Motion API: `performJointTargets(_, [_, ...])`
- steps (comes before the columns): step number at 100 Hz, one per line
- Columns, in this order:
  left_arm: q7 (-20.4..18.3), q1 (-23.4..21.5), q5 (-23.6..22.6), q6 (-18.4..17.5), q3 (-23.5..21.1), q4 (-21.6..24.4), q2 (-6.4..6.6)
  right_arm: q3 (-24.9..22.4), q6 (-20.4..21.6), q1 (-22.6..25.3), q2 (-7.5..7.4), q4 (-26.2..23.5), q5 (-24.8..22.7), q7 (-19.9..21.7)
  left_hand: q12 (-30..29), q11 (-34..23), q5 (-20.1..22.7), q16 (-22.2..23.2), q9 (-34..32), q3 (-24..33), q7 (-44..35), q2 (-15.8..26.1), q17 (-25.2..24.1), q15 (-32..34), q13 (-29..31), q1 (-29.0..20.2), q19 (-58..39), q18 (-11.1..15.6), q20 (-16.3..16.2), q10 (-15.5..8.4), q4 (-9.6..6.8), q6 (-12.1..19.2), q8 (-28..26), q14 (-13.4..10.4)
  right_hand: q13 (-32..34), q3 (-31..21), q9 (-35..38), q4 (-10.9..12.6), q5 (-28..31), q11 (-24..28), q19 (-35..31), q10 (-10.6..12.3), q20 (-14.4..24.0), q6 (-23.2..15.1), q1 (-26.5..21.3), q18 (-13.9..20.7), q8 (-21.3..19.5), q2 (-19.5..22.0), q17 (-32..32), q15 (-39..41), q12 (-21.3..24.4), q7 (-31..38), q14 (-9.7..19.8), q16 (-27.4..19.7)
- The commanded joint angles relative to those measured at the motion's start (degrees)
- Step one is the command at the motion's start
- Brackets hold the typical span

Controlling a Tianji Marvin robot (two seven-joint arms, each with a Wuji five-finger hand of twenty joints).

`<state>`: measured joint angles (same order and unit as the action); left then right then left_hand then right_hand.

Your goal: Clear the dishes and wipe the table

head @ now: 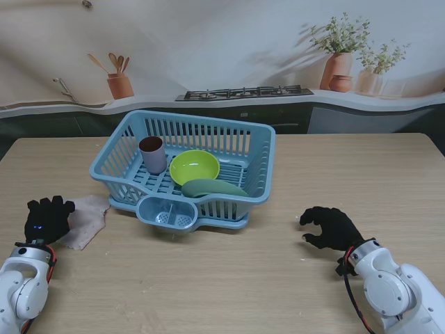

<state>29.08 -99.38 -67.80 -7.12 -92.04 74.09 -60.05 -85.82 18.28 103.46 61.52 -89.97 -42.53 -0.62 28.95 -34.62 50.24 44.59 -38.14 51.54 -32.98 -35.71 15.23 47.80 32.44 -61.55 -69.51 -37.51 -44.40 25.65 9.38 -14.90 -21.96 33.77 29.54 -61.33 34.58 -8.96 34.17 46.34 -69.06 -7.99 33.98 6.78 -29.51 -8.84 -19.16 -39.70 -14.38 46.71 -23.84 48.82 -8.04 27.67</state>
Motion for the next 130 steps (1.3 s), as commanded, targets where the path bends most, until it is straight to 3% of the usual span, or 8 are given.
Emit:
performJointTargets(1, [0.1, -0.5, 0.1, -0.7, -0.4, 1.0, -0.18, -0.1, 0.3, 0.1, 0.05, 0.0, -0.1, 0.6, -2.7, -0.6, -1.9, -1.3, 3.1, -0.6, 2.3, 1.4, -4.2, -1.9, -2.7, 0.9, 3.9, -1.7, 2.4, -1.3, -0.23, -1.3, -0.6, 0.3, 0.1, -1.3, 0.7, 1.3, 0.5, -0.2, -0.1, -0.3, -0.1, 0.0, -0.4, -0.8, 0.3, 0.1, 0.6, -0.7, 0.8, -0.4, -0.5, -0.3])
performJointTargets(11, [1.7, -0.8, -0.9, -2.3, -1.0, 1.2, 0.00, -0.1, 0.4, 0.1, 0.06, 0.0, 0.0, 0.6, -4.2, 0.3, -3.2, -3.2, 6.1, 0.7, 6.1, 1.1, -8.0, -5.5, -5.7, 4.8, 7.5, -0.8, 6.2, -2.4, 0.08, -1.5, -0.3, -1.4, 0.0, -1.2, 0.7, 1.2, 0.4, -0.2, -0.1, -0.2, -0.1, 0.1, -0.4, -0.7, 0.3, 0.0, 0.5, -0.7, 0.7, -0.4, -0.6, -0.3])
performJointTargets(19, [2.4, -1.1, -0.7, -3.9, -1.6, 1.7, -0.11, -0.1, 0.4, 0.2, 0.07, 0.0, 0.0, 0.6, -4.8, 1.3, -4.2, -4.6, 8.7, 1.8, 9.6, 2.0, -10.4, -8.3, -8.6, 7.7, 9.5, 0.3, 8.7, -3.0, -0.65, -2.1, 0.6, -2.4, 0.0, -1.2, 0.7, 1.2, 0.5, -0.2, -0.1, -0.4, -0.1, 0.1, -0.3, -0.7, 0.3, 0.1, 0.6, -0.7, 0.7, -0.4, -0.6, -0.3])
performJointTargets(33, [3.0, -2.1, -0.3, -6.3, -2.6, 3.0, -0.31, -0.2, 0.6, 0.2, 0.10, 0.0, 0.1, 0.4, -4.8, 1.1, -4.7, -4.7, 9.6, 1.6, 10.8, 2.8, -11.3, -8.7, -9.5, 9.7, 9.8, 1.1, 9.9, -3.4, -1.25, -2.1, 0.6, -2.5, 0.0, -1.1, 0.6, 1.2, 0.4, -0.2, -0.1, -0.3, -0.1, 0.0, -0.2, -0.6, 0.3, 0.0, 0.6, -0.7, 0.8, -0.4, -0.5, -0.3])
performJointTargets(47, [3.5, -3.7, 0.5, -8.4, -3.6, 4.9, -0.74, -0.2, 0.6, 0.2, 0.12, 0.0, 0.1, 0.3, -3.7, -1.3, -4.5, -1.9, 7.5, -0.8, 6.9, 1.6, -9.5, -4.3, -7.5, 7.6, 5.3, 1.0, 8.3, -2.3, 0.42, -1.7, -2.5, -0.9, -0.1, -0.8, 0.5, 1.1, 0.2, -0.3, 0.0, -0.3, -0.1, 0.1, 0.0, -0.6, 0.3, -0.2, 0.7, -0.8, 0.8, -0.5, -0.5, -0.4])
performJointTargets(66, [1.5, -7.7, 2.4, -9.9, -5.2, 9.4, -1.53, -0.3, 0.6, 0.4, 0.14, 0.0, 0.3, 0.4, -3.6, -1.5, -5.0, -1.6, 6.4, -4.3, 3.9, 2.6, -8.2, -3.4, -6.6, 6.1, 3.3, 0.7, 6.8, -2.2, 0.59, -1.4, -2.5, -0.2, -0.2, -0.4, 0.5, 1.0, 0.1, -0.3, 0.0, -0.3, -0.1, 0.1, 0.3, -0.7, 0.3, -0.5, 0.8, -0.9, 0.8, -0.5, -0.5, -0.4])
performJointTargets(100, [-1.1, -14.8, 4.0, -12.0, -7.6, 16.4, -2.40, -0.2, 0.8, 0.5, 0.13, 0.0, 0.6, 0.5, -3.5, -1.9, -4.3, -1.1, 3.2, -13.5, -0.9, 6.3, -5.4, -1.7, -4.0, 3.3, 0.2, 0.0, 3.7, -1.8, -0.82, -0.7, -1.7, 1.0, -0.3, 0.1, 0.4, 0.9, 0.0, -0.4, 0.1, -0.3, -0.1, 0.1, 0.6, -0.7, 0.3, -0.6, 0.9, -0.9, 0.8, -0.6, -0.4, -0.4])
performJointTargets(130, [-4.5, -20.1, 9.7, -13.3, -8.7, 22.0, -3.83, 0.0, 0.9, 0.7, 0.10, -0.2, 1.0, 0.9, -3.5, -2.0, -3.1, -0.9, 1.5, -19.8, -1.8, 10.4, -4.0, -1.0, -2.7, 3.6, -1.0, -0.7, 2.0, -1.4, -1.85, -0.8, -1.9, 2.1, -0.2, 0.5, 0.3, 0.8, -0.1, -0.4, 0.2, -0.2, 0.0, 0.1, 0.9, -1.2, 0.3, -0.6, 1.0, -1.0, 0.8, -0.7, -0.3, -0.4])
